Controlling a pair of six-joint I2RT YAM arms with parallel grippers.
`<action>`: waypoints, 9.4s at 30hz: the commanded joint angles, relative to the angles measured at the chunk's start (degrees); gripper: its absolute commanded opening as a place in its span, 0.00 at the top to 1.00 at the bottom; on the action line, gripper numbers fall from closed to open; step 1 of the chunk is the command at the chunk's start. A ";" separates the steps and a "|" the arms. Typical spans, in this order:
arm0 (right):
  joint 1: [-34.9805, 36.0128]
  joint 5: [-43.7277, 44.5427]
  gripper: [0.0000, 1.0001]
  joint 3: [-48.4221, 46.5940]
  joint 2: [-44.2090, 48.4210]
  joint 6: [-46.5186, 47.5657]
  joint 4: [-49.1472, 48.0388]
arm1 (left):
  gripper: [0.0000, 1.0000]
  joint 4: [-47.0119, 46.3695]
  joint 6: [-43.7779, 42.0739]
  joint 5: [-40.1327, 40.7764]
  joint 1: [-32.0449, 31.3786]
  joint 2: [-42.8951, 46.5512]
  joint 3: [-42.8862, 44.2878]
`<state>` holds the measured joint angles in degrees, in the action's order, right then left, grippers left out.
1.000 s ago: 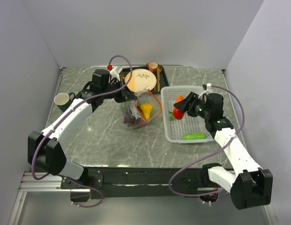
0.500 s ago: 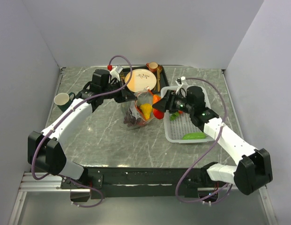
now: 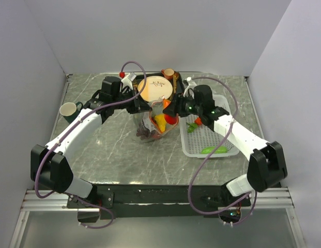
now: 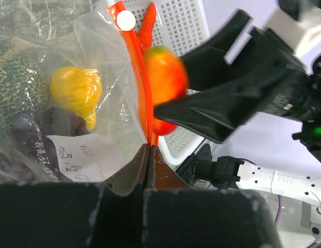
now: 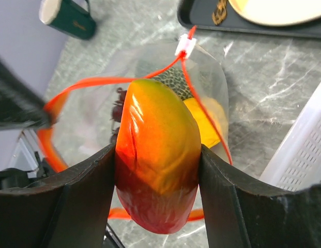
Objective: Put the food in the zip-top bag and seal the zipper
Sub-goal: Place the fake fruit in the zipper food storage bag, then pick up the fake vegetable from the bin, then place the fake vegetable in the zipper food storage bag.
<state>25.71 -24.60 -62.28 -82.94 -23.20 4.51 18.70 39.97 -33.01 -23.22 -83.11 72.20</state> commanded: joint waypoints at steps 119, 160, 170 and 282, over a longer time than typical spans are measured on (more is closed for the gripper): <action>-10.60 32.95 0.00 13.68 -0.91 -32.44 28.54 | 0.99 -2.27 -0.24 -1.97 1.51 1.72 0.66; -5.16 41.30 0.76 12.28 24.67 -23.73 11.83 | 0.99 -1.12 -0.85 -2.41 1.34 1.29 1.27; 4.60 44.47 0.75 3.92 17.99 -23.82 6.83 | 0.99 -1.03 -0.59 -2.05 0.90 1.37 1.71; -5.31 41.31 0.10 6.29 9.38 -22.25 20.54 | 0.99 -3.85 1.87 -1.18 0.37 2.43 1.18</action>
<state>25.50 19.99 -58.22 -70.94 -44.18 20.40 18.24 41.25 -32.93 -22.59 -82.21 71.59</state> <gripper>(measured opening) 0.877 0.013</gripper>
